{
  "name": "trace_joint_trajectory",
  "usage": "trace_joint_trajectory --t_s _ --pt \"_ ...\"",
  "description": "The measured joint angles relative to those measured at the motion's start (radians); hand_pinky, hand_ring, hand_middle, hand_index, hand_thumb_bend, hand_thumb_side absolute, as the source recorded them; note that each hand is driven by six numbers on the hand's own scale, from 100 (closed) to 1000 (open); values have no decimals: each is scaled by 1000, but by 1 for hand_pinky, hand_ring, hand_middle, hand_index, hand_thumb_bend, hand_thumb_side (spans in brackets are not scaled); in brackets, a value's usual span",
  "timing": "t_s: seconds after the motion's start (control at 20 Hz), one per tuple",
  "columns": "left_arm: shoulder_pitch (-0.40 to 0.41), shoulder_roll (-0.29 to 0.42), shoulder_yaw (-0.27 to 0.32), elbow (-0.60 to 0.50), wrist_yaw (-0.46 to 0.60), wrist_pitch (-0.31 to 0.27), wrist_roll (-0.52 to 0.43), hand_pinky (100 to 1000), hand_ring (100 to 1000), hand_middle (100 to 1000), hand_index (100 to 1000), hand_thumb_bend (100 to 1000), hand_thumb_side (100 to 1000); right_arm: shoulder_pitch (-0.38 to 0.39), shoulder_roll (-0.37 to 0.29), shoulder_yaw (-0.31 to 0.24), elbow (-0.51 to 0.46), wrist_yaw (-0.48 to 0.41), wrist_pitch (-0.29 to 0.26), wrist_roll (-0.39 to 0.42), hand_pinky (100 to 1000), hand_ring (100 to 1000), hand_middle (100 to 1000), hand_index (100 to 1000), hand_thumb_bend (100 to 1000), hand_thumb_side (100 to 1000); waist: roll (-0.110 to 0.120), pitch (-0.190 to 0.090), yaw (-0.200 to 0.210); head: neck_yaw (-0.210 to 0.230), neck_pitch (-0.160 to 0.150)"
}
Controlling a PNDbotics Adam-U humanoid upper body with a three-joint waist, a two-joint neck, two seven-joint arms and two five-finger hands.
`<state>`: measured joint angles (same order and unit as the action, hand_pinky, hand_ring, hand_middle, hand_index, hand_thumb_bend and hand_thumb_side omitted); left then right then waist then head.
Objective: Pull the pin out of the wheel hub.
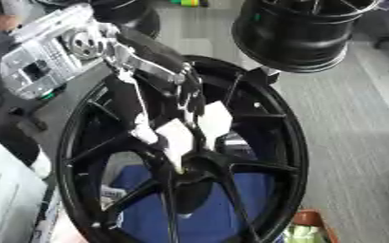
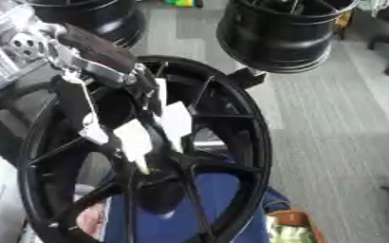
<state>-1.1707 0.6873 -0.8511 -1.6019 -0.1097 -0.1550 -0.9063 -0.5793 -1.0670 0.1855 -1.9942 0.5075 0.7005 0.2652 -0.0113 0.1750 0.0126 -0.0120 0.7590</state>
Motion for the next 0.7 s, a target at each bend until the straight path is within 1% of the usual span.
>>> trace_joint_trajectory --t_s 0.15,0.25,0.35,0.6,0.7 --pt "8 8 -1 -6 -3 14 -1 735 749 716 847 440 368 0 4 0 0 -1 -1 -7 889 867 821 875 100 128 0 0 -1 0 0" --pt "12 8 -2 -3 -14 16 -1 744 758 729 848 431 347 0 7 0 0 -3 -1 -8 889 867 821 876 100 131 -1 1 -1 0 0" --pt "18 8 -3 5 -25 13 -1 744 758 729 848 431 347 0 7 0 0 -5 -2 -10 889 867 821 876 100 131 -2 1 -2 1 0" --pt "28 6 -6 27 -53 2 -1 777 797 777 854 435 348 5 8 0 0 -8 1 -14 889 864 820 875 100 140 -3 3 -4 4 0" --pt "30 5 -4 32 -62 -3 -1 775 796 780 858 433 353 8 8 0 0 -8 2 -14 889 864 820 875 100 139 -3 4 -5 4 0"
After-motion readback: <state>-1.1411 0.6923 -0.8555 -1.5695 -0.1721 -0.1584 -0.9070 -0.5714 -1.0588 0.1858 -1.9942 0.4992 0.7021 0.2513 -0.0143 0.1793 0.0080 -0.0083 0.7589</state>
